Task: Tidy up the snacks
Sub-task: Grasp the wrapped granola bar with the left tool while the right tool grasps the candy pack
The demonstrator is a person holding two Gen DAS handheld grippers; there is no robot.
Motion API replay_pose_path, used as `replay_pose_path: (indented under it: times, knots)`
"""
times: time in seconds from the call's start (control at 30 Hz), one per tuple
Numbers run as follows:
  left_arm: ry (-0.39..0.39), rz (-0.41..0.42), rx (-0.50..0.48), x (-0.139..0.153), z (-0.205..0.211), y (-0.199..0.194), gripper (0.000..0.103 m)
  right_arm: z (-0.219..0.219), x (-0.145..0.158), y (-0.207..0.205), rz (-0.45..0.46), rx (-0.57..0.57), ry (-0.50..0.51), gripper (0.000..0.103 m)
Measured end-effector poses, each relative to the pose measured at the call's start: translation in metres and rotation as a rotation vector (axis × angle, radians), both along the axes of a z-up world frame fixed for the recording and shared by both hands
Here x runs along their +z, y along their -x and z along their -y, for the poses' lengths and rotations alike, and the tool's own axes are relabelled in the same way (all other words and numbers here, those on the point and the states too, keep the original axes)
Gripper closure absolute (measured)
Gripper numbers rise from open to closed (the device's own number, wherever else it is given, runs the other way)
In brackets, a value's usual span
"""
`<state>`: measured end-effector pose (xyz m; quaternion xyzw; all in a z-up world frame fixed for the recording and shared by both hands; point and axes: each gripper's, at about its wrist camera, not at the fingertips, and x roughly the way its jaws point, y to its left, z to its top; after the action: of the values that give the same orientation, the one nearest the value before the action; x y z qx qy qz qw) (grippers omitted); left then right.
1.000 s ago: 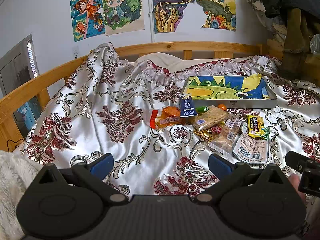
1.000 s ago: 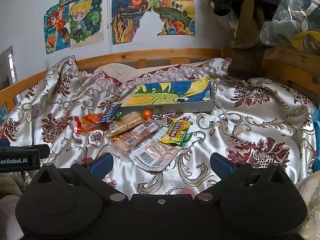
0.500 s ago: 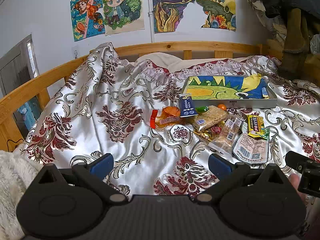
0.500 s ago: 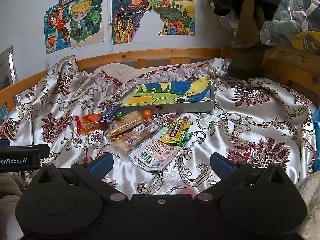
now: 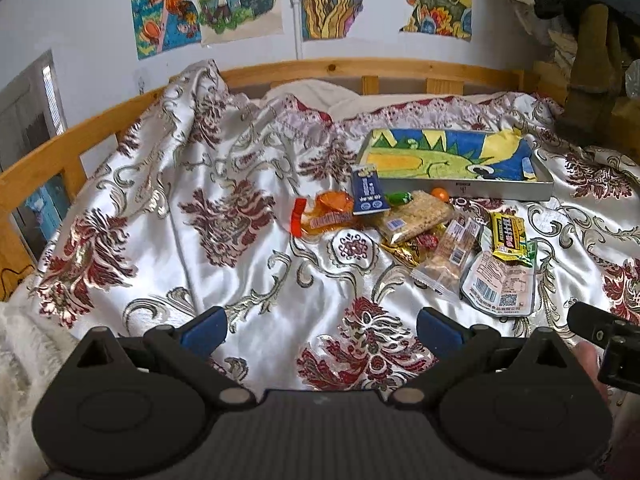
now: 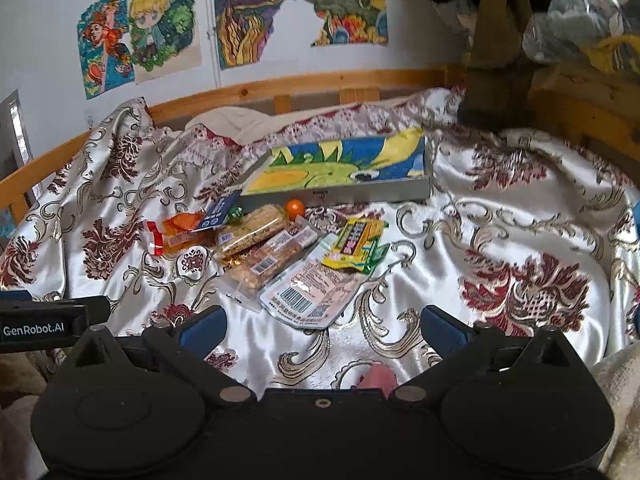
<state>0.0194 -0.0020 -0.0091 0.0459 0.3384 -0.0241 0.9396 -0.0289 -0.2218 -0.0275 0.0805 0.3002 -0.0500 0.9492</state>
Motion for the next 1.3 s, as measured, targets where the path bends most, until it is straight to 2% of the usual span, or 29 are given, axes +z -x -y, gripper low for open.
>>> replay_pose_path:
  times: [0.33, 0.47, 0.67, 0.8, 0.9, 1.07, 1.3]
  knots:
    - [-0.036, -0.059, -0.049, 0.007, 0.015, -0.033, 0.000, 0.015, 0.005, -0.031, -0.068, 0.003, -0.042, 0.001]
    - [-0.073, -0.057, -0.075, 0.009, 0.022, -0.049, 0.000, 0.021, 0.008, -0.046, -0.089, 0.013, -0.048, 0.001]
    - [-0.108, -0.054, -0.176, 0.011, 0.039, -0.075, 0.000, 0.036, 0.003, -0.065, -0.132, 0.025, -0.127, 0.001]
    - [-0.090, -0.074, -0.264, 0.008, 0.050, -0.095, 0.000, 0.045, 0.005, -0.080, -0.137, 0.039, -0.162, 0.001]
    - [-0.070, -0.093, -0.352, 0.002, 0.058, -0.113, 0.000, 0.060, 0.005, -0.098, -0.160, 0.080, -0.260, 0.000]
    - [-0.073, -0.102, -0.463, -0.012, 0.074, -0.142, 0.000, 0.085, 0.002, -0.131, -0.175, 0.074, -0.250, 0.000]
    - [0.002, -0.160, -0.510, -0.042, 0.084, -0.173, 0.000, 0.103, -0.031, -0.181, -0.207, 0.064, -0.256, 0.001]
